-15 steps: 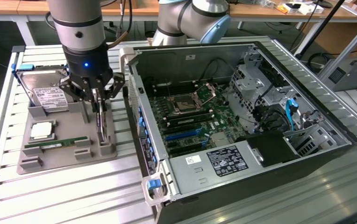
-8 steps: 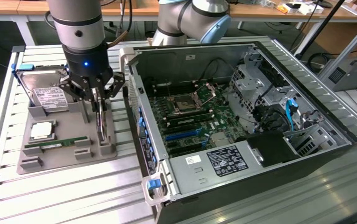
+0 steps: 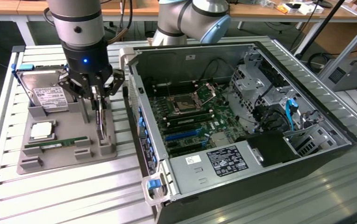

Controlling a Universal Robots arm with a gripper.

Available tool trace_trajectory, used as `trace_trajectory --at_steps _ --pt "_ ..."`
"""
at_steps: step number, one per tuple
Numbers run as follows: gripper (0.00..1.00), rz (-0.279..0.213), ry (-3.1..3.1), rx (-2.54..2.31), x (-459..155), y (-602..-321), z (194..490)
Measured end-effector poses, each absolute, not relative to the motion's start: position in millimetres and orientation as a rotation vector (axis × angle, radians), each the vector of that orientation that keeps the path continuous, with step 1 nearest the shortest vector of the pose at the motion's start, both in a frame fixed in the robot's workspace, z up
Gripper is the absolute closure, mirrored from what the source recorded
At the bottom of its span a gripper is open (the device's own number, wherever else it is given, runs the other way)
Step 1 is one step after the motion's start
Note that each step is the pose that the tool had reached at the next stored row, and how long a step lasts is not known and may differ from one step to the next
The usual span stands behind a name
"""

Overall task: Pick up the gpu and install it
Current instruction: 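Pick up the gpu and move the gpu toward the slot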

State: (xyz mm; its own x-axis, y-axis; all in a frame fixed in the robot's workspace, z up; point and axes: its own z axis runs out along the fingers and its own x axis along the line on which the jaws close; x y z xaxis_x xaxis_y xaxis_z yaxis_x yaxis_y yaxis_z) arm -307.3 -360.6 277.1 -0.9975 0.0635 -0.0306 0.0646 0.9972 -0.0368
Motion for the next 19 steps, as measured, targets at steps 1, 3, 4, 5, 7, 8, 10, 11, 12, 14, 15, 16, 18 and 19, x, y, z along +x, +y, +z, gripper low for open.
trace_trajectory --at_steps 1,3,4,5,7,8,10,11,12,14,15,16,18,19 --pt "0.73 -0.059 3.110 0.100 -307.3 -360.6 277.3" --pt "0.73 -0.059 3.110 0.100 -307.3 -360.6 277.7" --pt "0.73 -0.059 3.110 0.100 -307.3 -360.6 277.9" --pt "0.73 -0.059 3.110 0.100 -307.3 -360.6 278.0" --pt "0.73 -0.059 3.110 0.100 -307.3 -360.6 278.5" --pt "0.73 -0.059 3.110 0.100 -307.2 -360.6 278.6" --pt "0.73 -0.059 3.110 0.100 -307.3 -360.6 278.9" --pt "0.73 -0.059 3.110 0.100 -307.2 -360.6 279.2" --pt "0.73 -0.059 3.110 0.100 -307.3 -360.6 279.3" --pt "0.73 -0.059 3.110 0.100 -307.3 -360.6 279.6" --pt "0.73 -0.059 3.110 0.100 -307.3 -360.6 279.7" --pt "0.73 -0.059 3.110 0.100 -307.3 -360.6 279.9" --pt "0.73 -0.059 3.110 0.100 -307.3 -360.6 280.3" --pt "0.73 -0.059 3.110 0.100 -307.3 -360.6 280.5"
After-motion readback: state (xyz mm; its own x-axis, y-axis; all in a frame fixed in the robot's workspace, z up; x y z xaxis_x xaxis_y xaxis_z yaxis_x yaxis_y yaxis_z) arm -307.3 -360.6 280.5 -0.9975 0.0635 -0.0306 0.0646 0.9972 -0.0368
